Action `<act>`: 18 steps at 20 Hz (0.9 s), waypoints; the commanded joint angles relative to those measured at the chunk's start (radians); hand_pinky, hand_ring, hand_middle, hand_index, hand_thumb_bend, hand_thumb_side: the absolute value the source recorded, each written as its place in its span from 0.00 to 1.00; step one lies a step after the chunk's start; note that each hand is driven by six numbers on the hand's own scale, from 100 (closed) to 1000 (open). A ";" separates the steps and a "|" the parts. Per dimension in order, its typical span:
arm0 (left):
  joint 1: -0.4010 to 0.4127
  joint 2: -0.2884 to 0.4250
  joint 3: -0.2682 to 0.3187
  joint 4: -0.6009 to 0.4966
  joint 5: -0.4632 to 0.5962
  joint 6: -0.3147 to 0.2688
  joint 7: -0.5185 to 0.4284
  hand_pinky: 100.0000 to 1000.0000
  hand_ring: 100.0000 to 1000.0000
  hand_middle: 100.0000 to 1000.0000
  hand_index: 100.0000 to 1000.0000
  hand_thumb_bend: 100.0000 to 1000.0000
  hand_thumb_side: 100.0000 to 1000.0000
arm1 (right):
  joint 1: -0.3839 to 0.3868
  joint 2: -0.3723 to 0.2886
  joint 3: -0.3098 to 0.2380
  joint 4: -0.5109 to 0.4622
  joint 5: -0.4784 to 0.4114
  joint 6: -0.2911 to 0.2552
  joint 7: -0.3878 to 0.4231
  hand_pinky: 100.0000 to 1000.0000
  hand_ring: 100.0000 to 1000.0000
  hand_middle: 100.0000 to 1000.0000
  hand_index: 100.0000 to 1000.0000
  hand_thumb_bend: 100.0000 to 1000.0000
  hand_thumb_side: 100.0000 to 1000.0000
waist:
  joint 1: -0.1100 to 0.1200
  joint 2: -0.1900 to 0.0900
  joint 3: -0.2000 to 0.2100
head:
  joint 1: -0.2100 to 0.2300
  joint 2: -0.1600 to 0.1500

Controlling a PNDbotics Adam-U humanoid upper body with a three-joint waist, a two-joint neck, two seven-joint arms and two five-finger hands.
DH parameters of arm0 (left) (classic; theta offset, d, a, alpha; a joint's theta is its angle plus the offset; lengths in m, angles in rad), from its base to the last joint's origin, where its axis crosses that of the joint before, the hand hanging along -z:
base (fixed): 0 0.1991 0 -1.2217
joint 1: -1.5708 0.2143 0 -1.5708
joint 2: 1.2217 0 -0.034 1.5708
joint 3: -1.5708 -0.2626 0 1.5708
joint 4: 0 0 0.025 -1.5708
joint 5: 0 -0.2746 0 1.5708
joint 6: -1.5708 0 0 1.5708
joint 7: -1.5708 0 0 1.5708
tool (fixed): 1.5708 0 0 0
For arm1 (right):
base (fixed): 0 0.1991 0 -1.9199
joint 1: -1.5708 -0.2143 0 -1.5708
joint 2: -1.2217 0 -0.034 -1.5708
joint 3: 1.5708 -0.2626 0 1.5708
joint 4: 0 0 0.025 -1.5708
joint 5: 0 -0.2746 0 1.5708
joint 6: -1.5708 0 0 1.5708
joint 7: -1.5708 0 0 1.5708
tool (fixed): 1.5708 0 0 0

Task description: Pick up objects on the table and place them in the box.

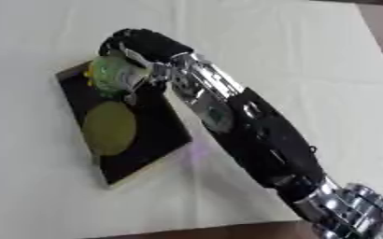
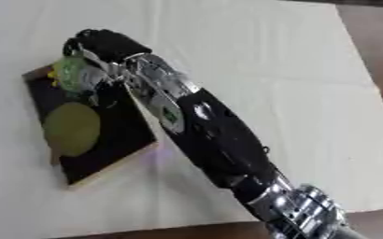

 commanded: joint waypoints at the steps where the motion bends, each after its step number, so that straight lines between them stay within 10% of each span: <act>1: -0.006 0.014 0.002 -0.017 0.004 -0.002 -0.004 0.69 0.80 0.83 0.83 0.43 0.64 | -0.017 -0.007 0.005 -0.048 0.050 -0.022 0.010 0.95 0.88 0.77 0.88 0.36 0.06 | 0.013 -0.022 -0.001 | -0.004 0.002; 9: -0.008 0.016 0.001 -0.017 0.005 -0.003 -0.005 0.69 0.80 0.83 0.83 0.43 0.64 | -0.012 -0.007 0.001 -0.079 0.140 -0.102 0.088 0.97 0.91 0.82 0.90 0.35 0.08 | 0.013 -0.025 -0.002 | -0.002 0.004; 11: -0.008 0.017 0.002 -0.017 0.005 -0.003 -0.004 0.69 0.80 0.83 0.83 0.43 0.64 | -0.009 -0.005 0.000 -0.068 0.101 -0.109 0.114 0.97 0.91 0.82 0.89 0.51 0.00 | 0.013 -0.024 -0.001 | -0.002 0.004; 18: -0.009 0.017 0.002 -0.017 0.005 -0.002 -0.003 0.69 0.80 0.82 0.83 0.43 0.64 | -0.009 -0.014 -0.018 -0.101 0.029 -0.058 0.089 0.96 0.88 0.79 0.90 0.34 0.00 | 0.013 -0.024 -0.002 | -0.001 0.001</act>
